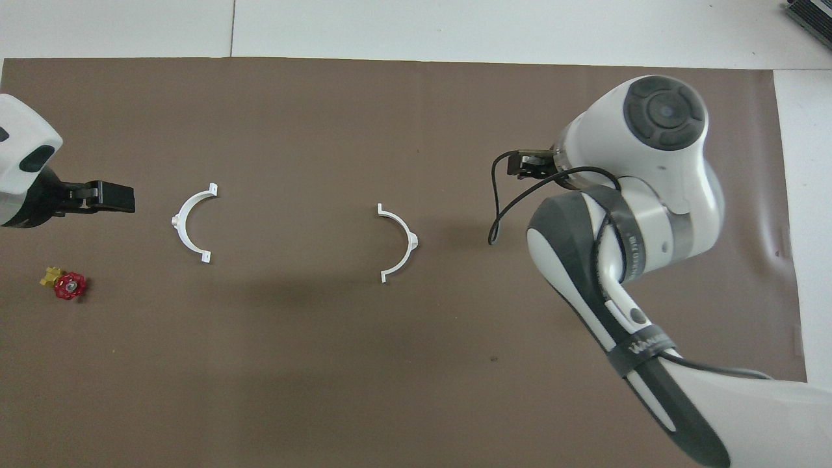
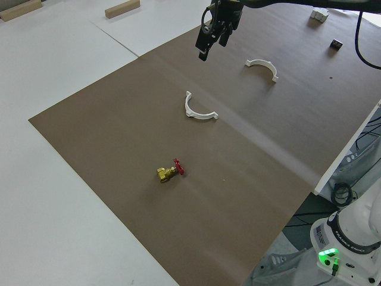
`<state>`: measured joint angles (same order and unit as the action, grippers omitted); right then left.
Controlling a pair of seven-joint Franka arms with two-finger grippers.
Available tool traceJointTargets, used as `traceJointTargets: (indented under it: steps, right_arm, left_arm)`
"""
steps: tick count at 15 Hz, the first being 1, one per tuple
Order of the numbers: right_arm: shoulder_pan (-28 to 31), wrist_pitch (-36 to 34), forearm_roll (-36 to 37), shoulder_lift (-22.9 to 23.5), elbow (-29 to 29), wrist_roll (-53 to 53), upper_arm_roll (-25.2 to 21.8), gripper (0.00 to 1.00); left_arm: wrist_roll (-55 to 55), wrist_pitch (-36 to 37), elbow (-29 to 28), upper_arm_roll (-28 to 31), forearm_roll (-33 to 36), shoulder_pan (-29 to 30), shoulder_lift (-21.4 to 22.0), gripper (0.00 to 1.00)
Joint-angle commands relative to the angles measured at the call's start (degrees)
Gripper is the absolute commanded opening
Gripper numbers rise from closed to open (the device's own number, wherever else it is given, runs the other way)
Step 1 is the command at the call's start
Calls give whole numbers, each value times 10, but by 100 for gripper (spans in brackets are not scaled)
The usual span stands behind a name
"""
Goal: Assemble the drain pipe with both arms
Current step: 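Release the half-ring and withdraw the right gripper while the left gripper reaches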
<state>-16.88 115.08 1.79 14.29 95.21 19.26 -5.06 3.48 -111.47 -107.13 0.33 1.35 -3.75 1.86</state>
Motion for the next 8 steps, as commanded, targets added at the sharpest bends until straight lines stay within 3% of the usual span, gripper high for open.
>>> traceJointTargets:
  steps: [1,3,4,8]
  right_arm:
    - [48,-52,0,-47,14,-73,10,100]
    - [75,-95,-1,-73,14,-112,11,100]
    - [89,-116,-1,-87,13,-133,11,100]
    - [148,-188,-8,-122,15,-218,9,100]
  left_arm:
    - [-8,-127,-82,2,7,6,-24,100]
    - [-6,-255,-168,2,7,25,-25,100]
    - [-5,-280,-189,2,6,28,-22,100]
    - [17,-238,-193,2,1,30,-17,100]
